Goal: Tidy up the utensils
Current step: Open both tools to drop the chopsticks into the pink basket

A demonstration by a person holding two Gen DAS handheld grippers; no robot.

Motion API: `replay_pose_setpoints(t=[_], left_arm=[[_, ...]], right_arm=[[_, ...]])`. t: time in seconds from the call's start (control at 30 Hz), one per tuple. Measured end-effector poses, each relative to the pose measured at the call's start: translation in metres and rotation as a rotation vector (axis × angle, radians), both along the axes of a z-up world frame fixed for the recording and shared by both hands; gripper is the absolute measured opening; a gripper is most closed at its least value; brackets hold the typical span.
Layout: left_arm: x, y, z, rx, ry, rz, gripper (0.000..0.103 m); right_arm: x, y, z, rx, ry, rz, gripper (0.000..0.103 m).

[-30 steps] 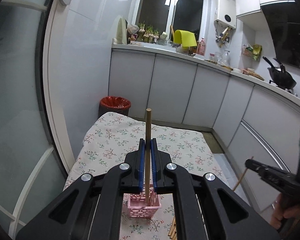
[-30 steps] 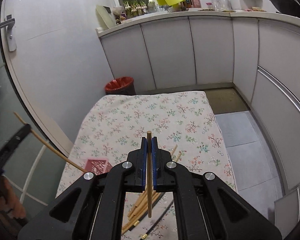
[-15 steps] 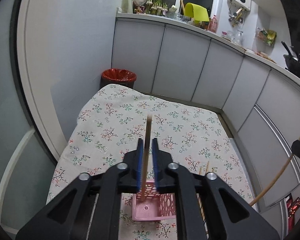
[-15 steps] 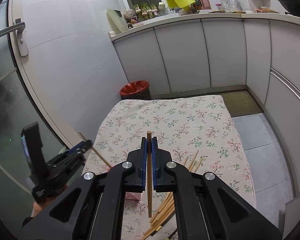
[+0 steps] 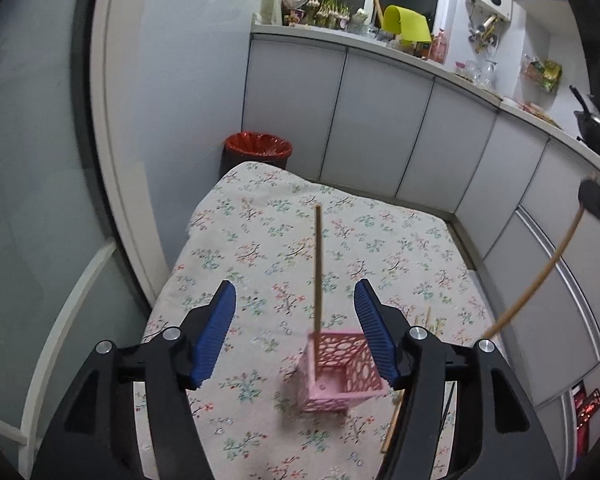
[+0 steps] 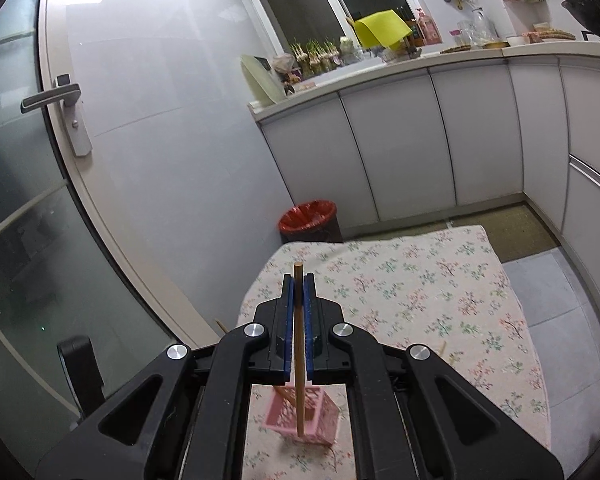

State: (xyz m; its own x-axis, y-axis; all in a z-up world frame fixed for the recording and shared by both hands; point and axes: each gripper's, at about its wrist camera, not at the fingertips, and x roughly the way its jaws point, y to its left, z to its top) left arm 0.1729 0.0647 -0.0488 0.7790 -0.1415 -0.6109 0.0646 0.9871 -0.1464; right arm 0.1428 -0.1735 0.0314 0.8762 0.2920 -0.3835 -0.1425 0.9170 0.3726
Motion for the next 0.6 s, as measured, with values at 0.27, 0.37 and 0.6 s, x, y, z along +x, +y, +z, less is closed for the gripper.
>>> replay_pose_setpoints(t=[0.27, 0.37, 0.6], left_arm=[[-0.001, 0.021, -0.018, 0.035, 0.059, 0.037, 0.073], [0.000, 0.022, -0.023, 0.049, 0.077, 0.029, 0.075], [0.001, 0.013, -0.026, 0.078, 0.096, 0.002, 0.078]], right_arm=[[0.041, 0.026, -0.041, -0.079, 0.072, -0.014, 0.004], [0.054, 0.035, -0.062, -0.111, 0.131, -0.009, 0.004], [0.068, 0.043, -0.082, -0.140, 0.191, 0.003, 0.005]])
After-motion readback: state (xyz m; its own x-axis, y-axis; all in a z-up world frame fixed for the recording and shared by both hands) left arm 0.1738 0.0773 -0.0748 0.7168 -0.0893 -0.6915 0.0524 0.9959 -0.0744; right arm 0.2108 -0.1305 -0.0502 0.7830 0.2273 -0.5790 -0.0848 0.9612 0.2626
